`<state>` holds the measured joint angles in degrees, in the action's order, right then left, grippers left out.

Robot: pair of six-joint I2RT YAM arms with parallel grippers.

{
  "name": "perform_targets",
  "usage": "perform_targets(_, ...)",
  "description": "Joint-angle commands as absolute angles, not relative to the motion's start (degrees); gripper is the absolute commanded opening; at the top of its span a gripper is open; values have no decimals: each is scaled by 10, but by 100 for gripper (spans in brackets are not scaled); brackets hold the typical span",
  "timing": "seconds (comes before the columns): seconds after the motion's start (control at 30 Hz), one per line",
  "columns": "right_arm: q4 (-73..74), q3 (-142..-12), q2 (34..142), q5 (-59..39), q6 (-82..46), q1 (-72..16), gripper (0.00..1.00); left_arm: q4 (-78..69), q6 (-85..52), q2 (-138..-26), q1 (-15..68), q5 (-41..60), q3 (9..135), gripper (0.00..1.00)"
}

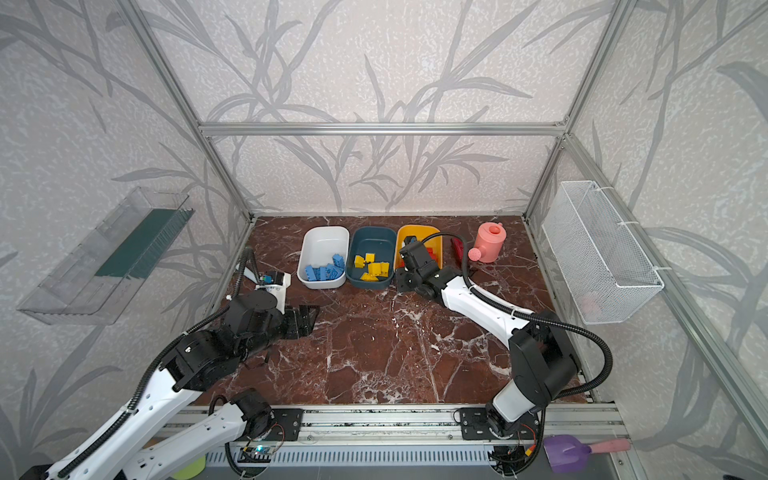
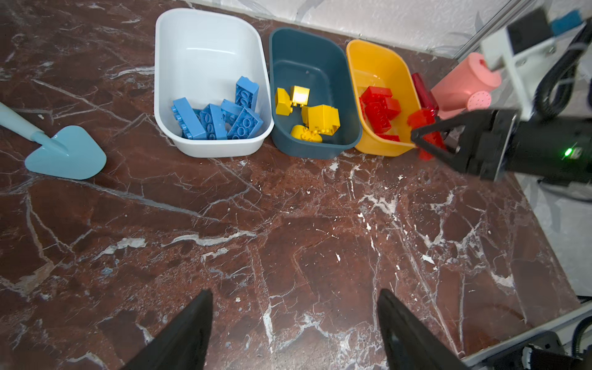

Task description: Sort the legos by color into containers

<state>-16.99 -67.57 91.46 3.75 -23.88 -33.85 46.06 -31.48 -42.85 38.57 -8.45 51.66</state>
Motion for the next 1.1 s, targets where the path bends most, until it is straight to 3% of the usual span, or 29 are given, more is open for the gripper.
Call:
perform_targets(0.0, -187, -718, 948, 5, -213, -306, 23, 480, -290, -451, 384, -94, 514, 80)
perform_targets(0.33, -181, -789, 1054, -14, -190, -242, 31, 389, -299, -537, 356, -55, 488, 81)
perform_targets(0.67, -154, -799, 1087, -27, -182, -217, 58, 379, -294, -555, 294, -14, 495, 81)
perform_targets(0.83, -151, -779, 1043, -25, -175, -214, 76, 396, -287, -545, 294, -40, 514, 81)
perform_targets(1.0, -131, -699, 931, 7, -148, -211, 96, 437, -289, -520, 294, -106, 535, 83)
perform_targets(1.07, -127, -657, 877, 35, -131, -206, 99, 446, -294, -491, 294, -132, 532, 88)
